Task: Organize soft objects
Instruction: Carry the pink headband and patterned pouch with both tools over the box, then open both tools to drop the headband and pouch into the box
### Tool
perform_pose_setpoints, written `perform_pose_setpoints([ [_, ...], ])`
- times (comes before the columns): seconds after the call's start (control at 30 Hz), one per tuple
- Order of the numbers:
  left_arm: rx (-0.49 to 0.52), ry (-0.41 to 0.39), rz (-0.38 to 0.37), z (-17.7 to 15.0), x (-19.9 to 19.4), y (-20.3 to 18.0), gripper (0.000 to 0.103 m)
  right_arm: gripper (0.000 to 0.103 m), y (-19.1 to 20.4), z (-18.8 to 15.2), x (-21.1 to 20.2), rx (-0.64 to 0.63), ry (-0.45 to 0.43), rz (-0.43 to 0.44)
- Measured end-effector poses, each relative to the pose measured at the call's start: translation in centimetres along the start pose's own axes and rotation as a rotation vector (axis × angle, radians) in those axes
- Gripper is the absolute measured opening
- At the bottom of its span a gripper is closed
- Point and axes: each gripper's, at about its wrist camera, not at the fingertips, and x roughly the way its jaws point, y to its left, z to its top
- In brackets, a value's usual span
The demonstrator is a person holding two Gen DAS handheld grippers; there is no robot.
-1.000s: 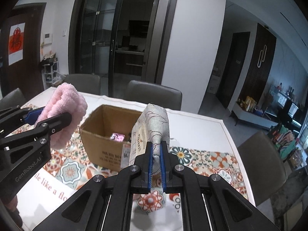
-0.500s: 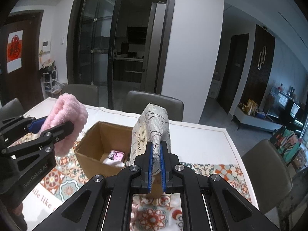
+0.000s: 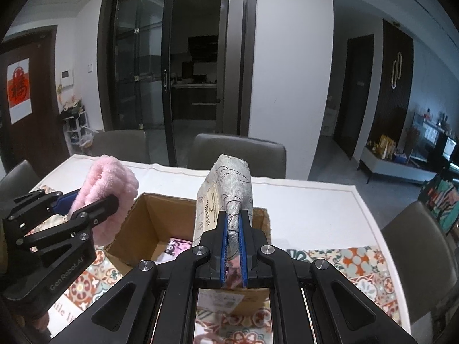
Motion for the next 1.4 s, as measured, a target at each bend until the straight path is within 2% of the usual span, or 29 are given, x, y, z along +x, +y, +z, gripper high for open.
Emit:
perform_pose_setpoints([
  [0.33,-0.002,0.096,-0.017,-0.9,4.8,-0.1,0.028,0.008,-0.3,-0.6,4.7,0.012,0.060,0.010],
  [0.77,0.016,0.247,-0.070,-3.3,9.1,-1.0,0.028,0.009,-0.7,-3.5,9.5,0.023,0.224,0.045],
  [0.93,0.007,0.301,-0.087,-4.0,10.1,-0.9,0.033,0.010,-0.6,-4.0,10.1,0.028,0.240,0.056],
  [1.0,-0.001,0.306,-0.089,-4.0,10.1,-0.8,0.040,0.011,-0.5,-3.9,10.1,0.026,0.245,0.051],
  [1.03,-0.001,0.307,-0.091,-4.0,10.1,-0.8,0.042,0.014,-0.5,-3.9,10.1,0.026,0.245,0.049],
  [1.13,-0.001,0.307,-0.100,-3.9,9.7,-0.8,0.049,0.039,-0.5,-4.0,9.9,0.033,0.248,0.055],
  [1.3,-0.007,0.292,-0.107,-3.6,8.8,-0.6,0.062,0.040,-0.3,-3.9,9.1,0.021,0.231,0.033],
  [1.4,-0.004,0.265,-0.105,-3.3,7.5,-0.7,0.065,0.042,-0.7,-3.6,8.1,0.040,0.210,0.014],
])
